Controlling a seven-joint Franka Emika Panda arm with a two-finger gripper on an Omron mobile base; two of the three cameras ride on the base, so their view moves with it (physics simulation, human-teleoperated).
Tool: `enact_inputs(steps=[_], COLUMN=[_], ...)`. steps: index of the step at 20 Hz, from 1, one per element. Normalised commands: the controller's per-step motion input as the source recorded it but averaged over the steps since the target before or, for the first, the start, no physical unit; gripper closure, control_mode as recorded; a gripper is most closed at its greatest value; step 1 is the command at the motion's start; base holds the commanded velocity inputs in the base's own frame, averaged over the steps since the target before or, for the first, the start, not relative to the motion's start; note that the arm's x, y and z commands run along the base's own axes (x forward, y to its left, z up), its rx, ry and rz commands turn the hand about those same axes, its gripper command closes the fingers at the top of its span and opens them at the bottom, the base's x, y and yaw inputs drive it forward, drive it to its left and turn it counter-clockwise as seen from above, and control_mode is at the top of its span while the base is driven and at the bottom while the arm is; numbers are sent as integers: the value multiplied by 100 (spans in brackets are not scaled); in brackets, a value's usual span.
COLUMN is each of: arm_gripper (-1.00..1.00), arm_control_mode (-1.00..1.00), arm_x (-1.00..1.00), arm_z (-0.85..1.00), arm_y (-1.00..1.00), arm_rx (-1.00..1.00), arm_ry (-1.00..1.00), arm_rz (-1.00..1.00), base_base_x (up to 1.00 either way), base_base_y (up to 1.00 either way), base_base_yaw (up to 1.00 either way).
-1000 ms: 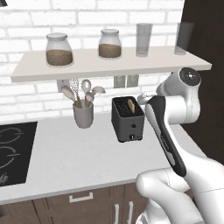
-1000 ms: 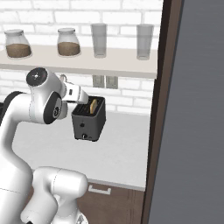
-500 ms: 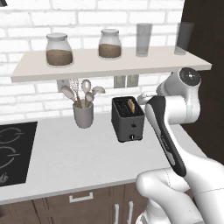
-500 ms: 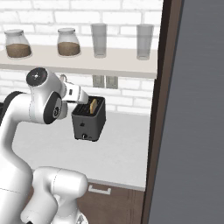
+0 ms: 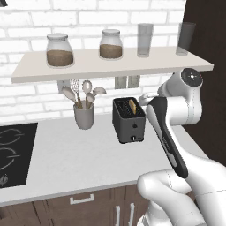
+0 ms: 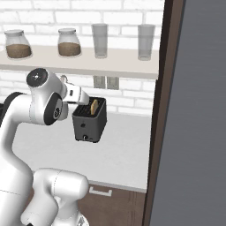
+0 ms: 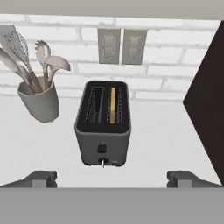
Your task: Start the toaster. Once the lever pops up, take the bread to the plate on the dining counter.
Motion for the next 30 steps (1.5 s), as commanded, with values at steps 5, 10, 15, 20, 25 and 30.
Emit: enact_inputs(steps=[5, 10, 15, 20, 25, 30], arm_gripper=[-100, -100, -100, -100, -100, -100], arm_control_mode=[-100, -100, -100, -100, -100, -100], arm_x=[0, 0, 0, 0, 0, 0], arm_z=[0, 0, 0, 0, 0, 0], arm_y=[0, 0, 0, 0, 0, 0], arm_rx=[0, 0, 0, 0, 0, 0], arm_ry=[0, 0, 0, 0, 0, 0], arm_rz=[0, 0, 0, 0, 0, 0], base_base_x=[0, 0, 0, 0, 0, 0], base_base_y=[0, 0, 0, 0, 0, 0], base_base_yaw=[0, 0, 0, 0, 0, 0])
